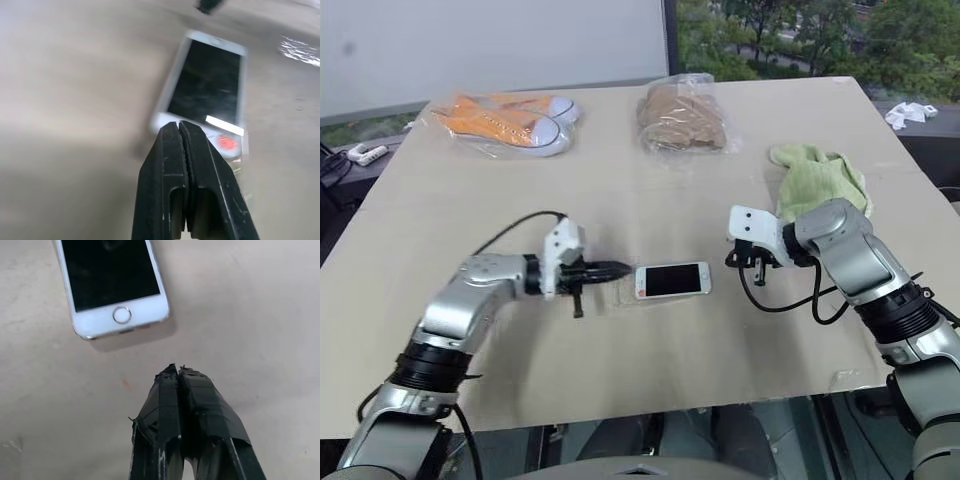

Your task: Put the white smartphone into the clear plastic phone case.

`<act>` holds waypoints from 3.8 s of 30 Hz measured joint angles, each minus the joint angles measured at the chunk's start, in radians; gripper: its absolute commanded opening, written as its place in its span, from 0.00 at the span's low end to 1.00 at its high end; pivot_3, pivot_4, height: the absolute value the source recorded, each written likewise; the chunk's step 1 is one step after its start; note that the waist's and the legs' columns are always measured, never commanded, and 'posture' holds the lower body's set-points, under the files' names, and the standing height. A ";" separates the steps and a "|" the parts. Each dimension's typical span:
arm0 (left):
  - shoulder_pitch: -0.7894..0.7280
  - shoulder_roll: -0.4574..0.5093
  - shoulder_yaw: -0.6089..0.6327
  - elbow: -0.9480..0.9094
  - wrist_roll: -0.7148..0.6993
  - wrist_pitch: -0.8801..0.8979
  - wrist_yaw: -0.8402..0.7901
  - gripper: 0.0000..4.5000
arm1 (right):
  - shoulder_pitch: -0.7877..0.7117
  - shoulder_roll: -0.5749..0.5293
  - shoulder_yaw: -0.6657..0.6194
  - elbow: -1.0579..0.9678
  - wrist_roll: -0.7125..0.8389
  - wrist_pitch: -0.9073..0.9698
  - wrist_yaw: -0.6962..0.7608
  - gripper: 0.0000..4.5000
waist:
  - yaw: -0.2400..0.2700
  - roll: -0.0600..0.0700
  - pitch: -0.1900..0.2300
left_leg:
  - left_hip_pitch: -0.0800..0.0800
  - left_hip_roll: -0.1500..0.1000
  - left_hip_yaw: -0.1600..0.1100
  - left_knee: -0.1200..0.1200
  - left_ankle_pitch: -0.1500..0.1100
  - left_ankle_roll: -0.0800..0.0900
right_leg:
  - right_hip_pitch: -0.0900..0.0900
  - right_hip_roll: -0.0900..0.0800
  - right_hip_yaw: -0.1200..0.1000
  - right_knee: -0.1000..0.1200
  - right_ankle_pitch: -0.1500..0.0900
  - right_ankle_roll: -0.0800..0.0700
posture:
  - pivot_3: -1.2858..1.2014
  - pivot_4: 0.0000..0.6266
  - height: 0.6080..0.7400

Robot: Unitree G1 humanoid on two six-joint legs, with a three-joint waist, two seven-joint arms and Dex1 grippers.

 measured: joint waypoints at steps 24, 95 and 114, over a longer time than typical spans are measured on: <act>-0.031 -0.004 -0.074 0.036 0.045 -0.088 -0.073 0.00 | -0.021 0.054 0.024 -0.029 0.065 -0.080 0.065 0.88 | 0.001 0.000 0.001 | -0.004 0.000 0.000 0.001 0.000 0.000 | -0.003 0.000 -0.001 0.000 0.000 0.000 | 0.52 0.24 1.00; -0.111 -0.060 -0.214 0.096 0.186 -0.216 -0.097 0.00 | -0.099 0.178 0.166 0.069 -0.150 -0.226 0.080 0.61 | -0.004 0.000 -0.002 | 0.002 0.000 0.001 0.004 0.000 0.000 | 0.000 0.002 -0.002 0.004 0.000 0.000 | 0.52 0.24 1.00; -0.079 -0.059 -0.213 0.083 0.190 -0.213 -0.090 0.00 | -0.108 0.178 0.198 0.017 -0.197 -0.116 0.078 0.61 | -0.001 0.000 -0.002 | 0.012 0.000 0.001 0.002 0.000 0.000 | 0.011 0.002 -0.002 0.002 0.000 0.000 | 0.52 0.24 1.00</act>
